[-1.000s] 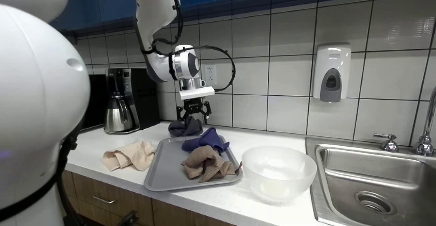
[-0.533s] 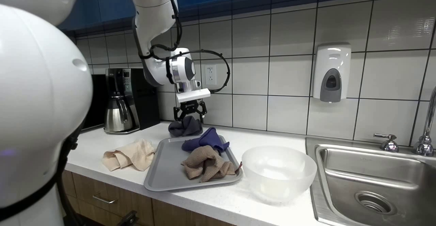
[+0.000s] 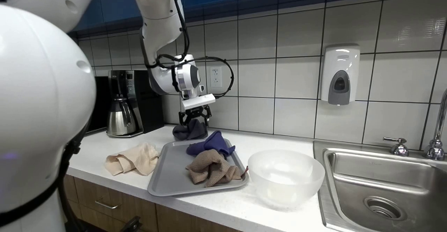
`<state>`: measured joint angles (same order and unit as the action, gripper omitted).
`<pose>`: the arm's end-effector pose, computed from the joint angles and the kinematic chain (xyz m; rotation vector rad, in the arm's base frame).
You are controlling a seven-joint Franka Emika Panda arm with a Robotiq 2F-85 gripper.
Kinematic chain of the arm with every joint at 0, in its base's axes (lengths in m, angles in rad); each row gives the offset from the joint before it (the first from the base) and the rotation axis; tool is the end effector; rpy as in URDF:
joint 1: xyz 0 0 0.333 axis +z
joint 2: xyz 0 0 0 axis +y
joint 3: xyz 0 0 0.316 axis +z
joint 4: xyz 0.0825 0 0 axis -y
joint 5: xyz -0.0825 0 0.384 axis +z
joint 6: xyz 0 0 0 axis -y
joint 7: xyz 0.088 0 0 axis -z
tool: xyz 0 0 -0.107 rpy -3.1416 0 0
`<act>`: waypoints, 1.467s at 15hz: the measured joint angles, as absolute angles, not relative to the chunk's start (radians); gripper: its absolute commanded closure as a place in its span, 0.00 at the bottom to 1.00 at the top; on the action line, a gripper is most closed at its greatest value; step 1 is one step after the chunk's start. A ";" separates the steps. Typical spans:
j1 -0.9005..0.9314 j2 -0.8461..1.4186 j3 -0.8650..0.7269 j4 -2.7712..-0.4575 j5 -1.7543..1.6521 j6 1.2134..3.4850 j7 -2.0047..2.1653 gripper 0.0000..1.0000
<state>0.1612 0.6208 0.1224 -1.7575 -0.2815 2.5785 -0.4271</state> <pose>0.6572 0.1876 0.2368 2.7048 1.3123 0.3024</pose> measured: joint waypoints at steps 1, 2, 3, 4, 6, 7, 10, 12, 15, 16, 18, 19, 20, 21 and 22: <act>0.162 0.635 0.122 -1.741 -0.282 2.583 -0.427 0.00; 0.163 0.649 0.122 -1.723 -0.282 2.585 -0.427 0.00; 0.164 0.664 0.122 -1.704 -0.282 2.587 -0.427 0.00; 0.165 0.677 0.122 -1.687 -0.282 2.587 -0.427 0.00; 0.168 0.706 0.122 -1.648 -0.282 2.587 -0.427 0.00; 0.170 0.720 0.122 -1.628 -0.282 2.587 -0.428 0.00; 0.176 0.760 0.122 -1.572 -0.282 2.587 -0.429 0.00; 0.180 0.783 0.123 -1.537 -0.282 2.587 -0.430 0.00; 0.185 0.816 0.123 -1.484 -0.282 2.586 -0.430 0.00; 0.186 0.827 0.123 -1.467 -0.282 2.586 -0.431 0.00; 0.189 0.851 0.124 -1.434 -0.282 2.585 -0.437 0.00; 0.190 0.864 0.124 -1.417 -0.282 2.585 -0.441 0.00; 0.191 0.878 0.124 -1.401 -0.282 2.584 -0.445 0.00; 0.193 0.891 0.125 -1.387 -0.282 2.584 -0.450 0.00; 0.194 0.903 0.126 -1.374 -0.282 2.583 -0.454 0.12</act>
